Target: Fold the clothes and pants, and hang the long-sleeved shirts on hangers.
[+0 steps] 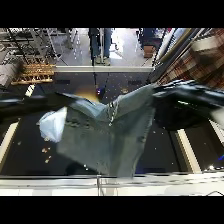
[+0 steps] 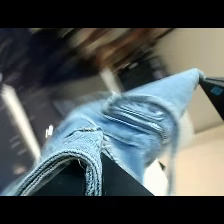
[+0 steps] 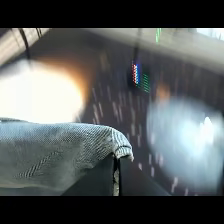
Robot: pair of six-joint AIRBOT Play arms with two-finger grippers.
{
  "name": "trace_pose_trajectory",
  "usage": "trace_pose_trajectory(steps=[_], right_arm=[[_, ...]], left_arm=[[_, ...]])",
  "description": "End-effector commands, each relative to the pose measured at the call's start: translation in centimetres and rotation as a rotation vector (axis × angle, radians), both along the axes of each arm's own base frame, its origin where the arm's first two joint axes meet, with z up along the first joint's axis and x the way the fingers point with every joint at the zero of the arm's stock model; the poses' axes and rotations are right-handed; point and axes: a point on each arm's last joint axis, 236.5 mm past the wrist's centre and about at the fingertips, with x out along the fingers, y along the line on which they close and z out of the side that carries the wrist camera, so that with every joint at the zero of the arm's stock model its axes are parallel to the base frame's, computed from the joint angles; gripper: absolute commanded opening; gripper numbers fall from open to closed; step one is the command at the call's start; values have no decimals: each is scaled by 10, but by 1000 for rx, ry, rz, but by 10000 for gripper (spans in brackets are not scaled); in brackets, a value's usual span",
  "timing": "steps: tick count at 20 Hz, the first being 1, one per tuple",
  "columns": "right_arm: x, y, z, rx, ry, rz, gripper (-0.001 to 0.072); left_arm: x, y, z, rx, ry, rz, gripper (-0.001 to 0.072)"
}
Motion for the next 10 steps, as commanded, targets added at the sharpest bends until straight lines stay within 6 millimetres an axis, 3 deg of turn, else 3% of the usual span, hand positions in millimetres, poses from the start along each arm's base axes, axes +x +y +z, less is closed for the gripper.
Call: trace_pose_trajectory(steps=[1,2,3,4,5,6,8,9,10], right_arm=[[108,-4,-154,-12,206,-86,30],[137,-4,-181,42,190,-115,33],[161,-6,-199,104,179,-149,52],[176,-10,-212,177,210,-184,210],[182,-14,-215,246,264,-205,404],[180,-24,-212,260,313,-211,484],[151,-53,-207,217,446,-197,502],[121,-63,-216,195,564,-170,502],[84,-59,-228,204,706,-112,502]], left_arm=[[84,21,-152,56,258,225,16],[106,30,-177,12,317,286,37],[126,38,-194,-34,355,310,111],[139,43,-200,-42,341,274,409],[145,48,-199,-47,329,218,535],[146,56,-194,-41,316,165,535],[135,94,-202,71,328,112,535],[122,116,-215,131,393,115,535],[103,139,-233,207,474,105,535]])
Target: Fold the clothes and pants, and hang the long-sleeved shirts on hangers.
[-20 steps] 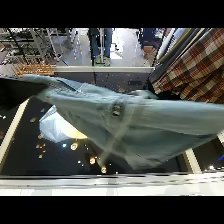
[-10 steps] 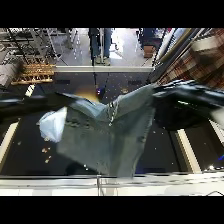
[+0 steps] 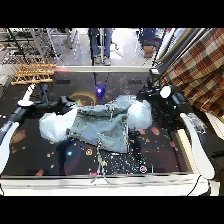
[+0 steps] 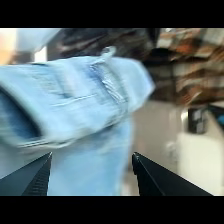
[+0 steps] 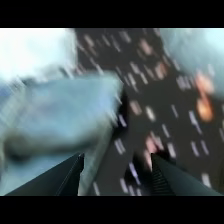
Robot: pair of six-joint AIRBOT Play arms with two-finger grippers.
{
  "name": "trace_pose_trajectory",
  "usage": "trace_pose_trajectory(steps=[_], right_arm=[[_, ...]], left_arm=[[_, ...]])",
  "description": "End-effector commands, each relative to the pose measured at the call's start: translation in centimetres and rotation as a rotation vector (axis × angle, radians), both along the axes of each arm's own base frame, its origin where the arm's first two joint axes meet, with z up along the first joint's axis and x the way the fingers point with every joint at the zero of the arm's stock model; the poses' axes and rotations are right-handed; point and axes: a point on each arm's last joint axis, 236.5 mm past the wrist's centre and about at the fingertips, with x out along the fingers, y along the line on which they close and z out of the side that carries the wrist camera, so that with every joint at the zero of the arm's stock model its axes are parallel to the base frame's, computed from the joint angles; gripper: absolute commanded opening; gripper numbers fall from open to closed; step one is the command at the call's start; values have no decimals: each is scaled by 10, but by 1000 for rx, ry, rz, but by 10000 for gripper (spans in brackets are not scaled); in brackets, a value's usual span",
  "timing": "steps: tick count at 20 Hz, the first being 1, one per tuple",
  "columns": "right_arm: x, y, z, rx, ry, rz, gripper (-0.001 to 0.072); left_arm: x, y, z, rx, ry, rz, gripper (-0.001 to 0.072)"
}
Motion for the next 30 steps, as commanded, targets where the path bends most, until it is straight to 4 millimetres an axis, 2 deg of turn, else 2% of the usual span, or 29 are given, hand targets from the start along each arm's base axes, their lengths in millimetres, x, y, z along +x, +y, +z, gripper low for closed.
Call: trace_pose_trajectory(steps=[1,3,5,6,7,8,10,14,16,19,20,21,22,23,24,25,26,27,28,30], right_arm=[[-105,8,-37,152,418,174,501],[-180,50,-65,304,579,266,500],[-236,76,-102,349,625,275,502],[-257,81,-118,338,643,268,508],[-275,84,-131,320,655,282,517],[-284,87,-138,307,655,306,517],[-279,99,-142,291,597,347,517],[-242,118,-125,346,455,322,517],[-230,121,-120,352,432,320,516],[-213,120,-122,352,400,277,513],[-208,120,-123,358,392,258,485],[-205,121,-125,368,392,245,407],[-204,123,-128,383,402,234,342],[-200,124,-131,391,401,216,259],[-195,123,-133,392,389,196,149],[-189,121,-135,387,371,172,130],[-183,118,-135,392,368,134,149],[-180,116,-135,385,363,117,237],[-177,115,-135,393,365,88,291],[-174,114,-135,395,362,71,311]], left_arm=[[-50,68,-57,197,231,-103,535],[-81,82,-80,290,326,-183,535],[-95,71,-87,312,300,-291,536],[-98,63,-90,325,272,-341,548],[-98,56,-91,345,230,-389,595],[-95,49,-92,364,187,-425,596],[-87,37,-93,409,105,-476,600],[-69,20,-96,464,10,-484,613],[-73,11,-102,456,23,-508,613],[-85,3,-114,424,70,-551,613],[-85,1,-116,412,75,-551,612],[-84,-2,-115,393,69,-549,595],[-83,-6,-114,373,61,-547,531],[-84,-10,-115,361,64,-549,423],[-85,-11,-116,358,67,-551,267],[-84,-11,-116,354,68,-548,152],[-84,-12,-115,347,68,-542,128],[-82,-12,-113,336,64,-532,129],[-78,-13,-111,324,57,-515,138],[-67,-16,-105,298,33,-468,238]])
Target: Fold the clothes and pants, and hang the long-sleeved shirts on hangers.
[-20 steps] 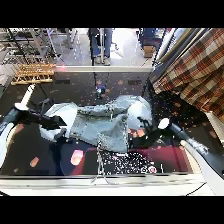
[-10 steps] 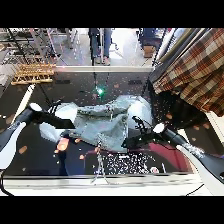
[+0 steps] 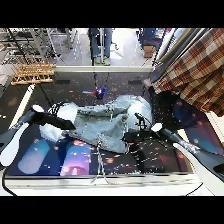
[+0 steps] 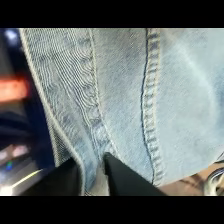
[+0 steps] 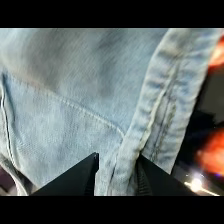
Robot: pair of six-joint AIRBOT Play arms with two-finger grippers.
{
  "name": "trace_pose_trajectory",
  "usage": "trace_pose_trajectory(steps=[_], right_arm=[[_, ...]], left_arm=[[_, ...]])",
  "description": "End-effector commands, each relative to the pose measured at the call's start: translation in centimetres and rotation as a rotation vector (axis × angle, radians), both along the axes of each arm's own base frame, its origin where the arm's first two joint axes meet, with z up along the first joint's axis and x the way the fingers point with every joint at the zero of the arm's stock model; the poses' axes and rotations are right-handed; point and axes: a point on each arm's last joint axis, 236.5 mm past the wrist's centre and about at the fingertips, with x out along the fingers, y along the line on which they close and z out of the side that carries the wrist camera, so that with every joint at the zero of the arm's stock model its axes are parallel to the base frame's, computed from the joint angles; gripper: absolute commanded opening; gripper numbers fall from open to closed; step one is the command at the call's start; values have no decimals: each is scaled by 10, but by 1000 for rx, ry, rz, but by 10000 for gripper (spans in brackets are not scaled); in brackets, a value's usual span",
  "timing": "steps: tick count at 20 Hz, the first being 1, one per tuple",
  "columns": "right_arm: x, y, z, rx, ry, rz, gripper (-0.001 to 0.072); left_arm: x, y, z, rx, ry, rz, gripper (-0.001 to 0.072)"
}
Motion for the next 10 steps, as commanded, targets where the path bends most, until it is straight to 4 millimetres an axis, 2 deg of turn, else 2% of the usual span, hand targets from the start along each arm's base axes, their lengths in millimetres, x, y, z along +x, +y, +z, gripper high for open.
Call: trace_pose_trajectory(steps=[1,3,4,5,6,8,9,10], right_arm=[[12,-4,-1,-7,-7,-67,311],[19,-7,-1,-14,-25,-95,288],[21,-7,-1,-11,-30,-105,240],[21,-7,-1,-11,-29,-103,52],[20,-7,-1,-11,-26,-99,33],[15,-4,7,-2,-26,-68,31],[13,-4,17,-19,-51,-19,31],[13,-7,35,-49,-104,40,30]], left_arm=[[18,-5,8,-53,-40,73,287],[26,-10,11,-78,-54,102,287],[26,-12,11,-84,-51,104,260],[24,-15,9,-85,-41,94,143],[20,-17,8,-92,-28,83,17],[9,-22,11,-118,16,59,15],[3,-24,23,-157,30,47,14],[1,-25,43,-220,21,39,14]])
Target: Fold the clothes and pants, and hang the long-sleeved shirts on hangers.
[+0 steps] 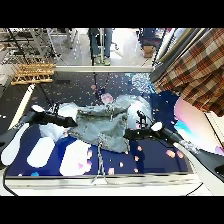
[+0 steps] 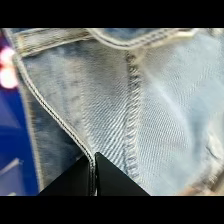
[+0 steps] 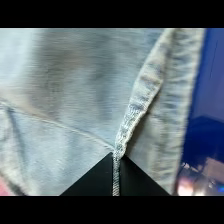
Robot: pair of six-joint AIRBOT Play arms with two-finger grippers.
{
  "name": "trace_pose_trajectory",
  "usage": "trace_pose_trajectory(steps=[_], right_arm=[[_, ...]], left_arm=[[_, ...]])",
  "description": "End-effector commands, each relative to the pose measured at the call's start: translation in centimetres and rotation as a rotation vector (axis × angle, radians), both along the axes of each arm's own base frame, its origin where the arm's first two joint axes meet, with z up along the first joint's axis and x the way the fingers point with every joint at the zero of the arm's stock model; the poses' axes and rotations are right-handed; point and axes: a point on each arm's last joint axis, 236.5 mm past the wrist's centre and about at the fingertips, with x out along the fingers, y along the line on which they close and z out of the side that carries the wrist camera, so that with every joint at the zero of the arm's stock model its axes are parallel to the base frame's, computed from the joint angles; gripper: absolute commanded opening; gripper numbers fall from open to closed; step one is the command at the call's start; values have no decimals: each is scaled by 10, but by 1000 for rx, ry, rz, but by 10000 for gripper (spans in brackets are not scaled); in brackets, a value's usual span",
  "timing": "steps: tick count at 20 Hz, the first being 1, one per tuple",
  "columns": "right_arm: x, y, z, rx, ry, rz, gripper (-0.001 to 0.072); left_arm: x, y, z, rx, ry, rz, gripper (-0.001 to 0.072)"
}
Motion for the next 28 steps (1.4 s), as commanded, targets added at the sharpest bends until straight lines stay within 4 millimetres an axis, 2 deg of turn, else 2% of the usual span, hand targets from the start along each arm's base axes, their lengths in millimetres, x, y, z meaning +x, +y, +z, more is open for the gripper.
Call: trace_pose_trajectory(steps=[1,3,4,5,6,7,8,10,15,16,17,18,20,21,23,24,25,28], right_arm=[[-1,-9,46,-94,-132,144,30],[16,-28,108,-211,-343,182,30],[27,-38,147,-257,-463,160,30],[36,-46,183,-286,-569,117,30],[42,-52,210,-298,-640,79,30],[44,-56,227,-300,-680,49,30],[43,-56,235,-295,-695,43,30],[40,-54,235,-277,-677,33,30],[40,-54,240,-272,-690,27,31],[38,-54,245,-270,-703,27,31],[33,-54,257,-266,-730,24,31],[26,-56,277,-263,-780,19,31],[3,-61,345,-267,-958,17,31],[-15,-66,387,-267,-1060,-3,31],[-60,-76,462,-242,-1239,-45,31],[-83,-79,489,-229,-1304,-56,31],[-108,-81,511,-213,-1356,-57,31],[-161,-84,545,-177,-1449,-50,31]], left_arm=[[-8,-9,62,-204,-33,-30,13],[4,-1,146,-443,-149,36,14],[11,10,185,-550,-209,86,14],[16,22,211,-606,-254,131,14],[19,32,222,-617,-267,168,14],[18,39,222,-604,-257,183,14],[14,40,219,-595,-224,185,14],[6,37,221,-611,-196,155,14],[-1,21,226,-637,-185,111,14],[-6,17,236,-680,-184,86,14],[-16,15,256,-762,-192,48,14],[-26,14,284,-862,-216,6,14],[-47,18,339,-1003,-301,-48,13],[-57,18,363,-1027,-346,-59,13],[-90,10,408,-1022,-457,-113,14],[-112,2,427,-1006,-509,-152,13],[-138,-7,449,-994,-569,-196,14],[-217,-27,503,-975,-735,-304,14]])
